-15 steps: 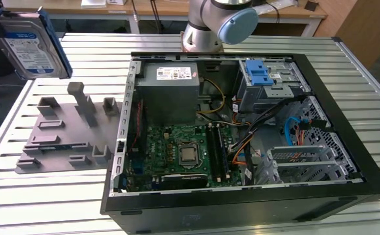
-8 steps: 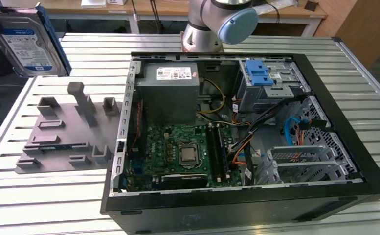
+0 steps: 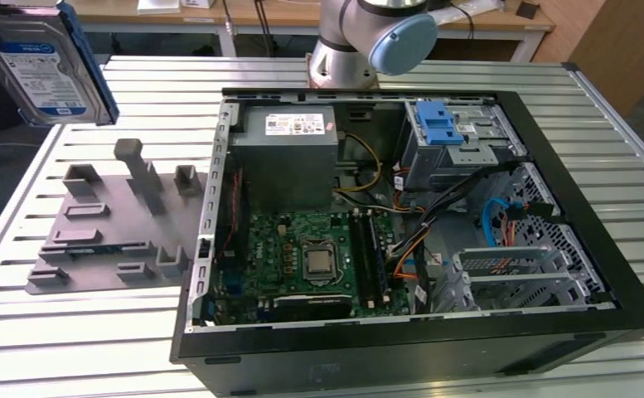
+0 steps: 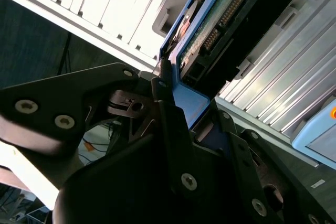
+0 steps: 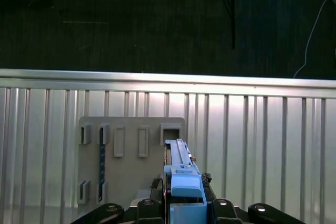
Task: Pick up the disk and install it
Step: 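Pick up the disk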
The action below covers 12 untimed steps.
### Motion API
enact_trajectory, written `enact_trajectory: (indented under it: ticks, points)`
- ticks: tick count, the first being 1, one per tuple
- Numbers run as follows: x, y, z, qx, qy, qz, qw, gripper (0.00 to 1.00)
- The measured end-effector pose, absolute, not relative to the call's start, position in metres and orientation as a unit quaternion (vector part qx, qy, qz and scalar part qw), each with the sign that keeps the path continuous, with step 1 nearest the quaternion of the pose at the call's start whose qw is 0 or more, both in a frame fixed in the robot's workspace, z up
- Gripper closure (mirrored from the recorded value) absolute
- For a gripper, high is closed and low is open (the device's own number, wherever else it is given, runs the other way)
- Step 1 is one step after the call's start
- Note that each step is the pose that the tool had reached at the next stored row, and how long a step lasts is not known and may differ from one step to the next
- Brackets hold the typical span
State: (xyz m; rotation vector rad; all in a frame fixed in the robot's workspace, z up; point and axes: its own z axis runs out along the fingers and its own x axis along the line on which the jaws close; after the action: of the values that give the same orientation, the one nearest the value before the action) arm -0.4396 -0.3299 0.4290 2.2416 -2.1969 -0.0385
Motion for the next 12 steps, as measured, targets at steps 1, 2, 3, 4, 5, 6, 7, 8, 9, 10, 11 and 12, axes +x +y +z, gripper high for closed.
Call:
enact_trajectory:
  ticks: [1,2,3,4,5,6,7,8,9,10,11,12]
  points:
    - [-0.44,-0.33,0.43,0.714,-0.7,-0.012,0.001,0.63]
    - [-0.44,-0.33,0.431,0.714,-0.7,-0.012,0.001,0.63]
    - [-0.44,-0.33,0.432,0.714,-0.7,-0.012,0.001,0.63]
    - [-0.44,-0.33,0.433,0.714,-0.7,-0.012,0.001,0.63]
    - [-0.44,-0.33,0.434,0.714,-0.7,-0.012,0.001,0.63]
    - [-0.44,-0.33,0.435,0.714,-0.7,-0.012,0.001,0.63]
    - [-0.44,-0.33,0.436,0.714,-0.7,-0.012,0.001,0.63]
    - [-0.44,-0.33,0.438,0.714,-0.7,-0.012,0.001,0.63]
    - [-0.44,-0.33,0.44,0.714,-0.7,-0.012,0.001,0.63]
    - [-0.44,-0.33,0.441,0.714,-0.7,-0.012,0.001,0.63]
    - [-0.44,-0.33,0.443,0.714,-0.7,-0.012,0.001,0.63]
    - [-0.44,-0.33,0.444,0.714,-0.7,-0.012,0.001,0.63]
